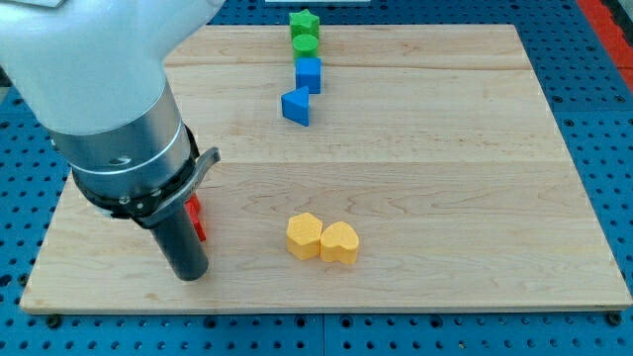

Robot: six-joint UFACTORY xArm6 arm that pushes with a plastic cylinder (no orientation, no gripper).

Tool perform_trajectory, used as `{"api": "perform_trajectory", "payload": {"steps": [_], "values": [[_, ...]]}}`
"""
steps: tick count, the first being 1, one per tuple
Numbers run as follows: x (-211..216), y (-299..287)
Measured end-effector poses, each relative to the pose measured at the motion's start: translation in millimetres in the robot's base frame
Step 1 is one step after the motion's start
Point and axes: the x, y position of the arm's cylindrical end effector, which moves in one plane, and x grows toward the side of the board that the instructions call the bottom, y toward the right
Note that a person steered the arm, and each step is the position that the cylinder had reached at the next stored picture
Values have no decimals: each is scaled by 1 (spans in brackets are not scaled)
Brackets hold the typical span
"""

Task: Move the yellow hexagon up and left a bit

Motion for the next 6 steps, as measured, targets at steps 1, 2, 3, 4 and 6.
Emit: {"api": "perform_trajectory", "payload": {"steps": [1,2,3,4,6], "values": [[-11,-6],[-12,-2],[-12,43],[5,60],[12,138]]}}
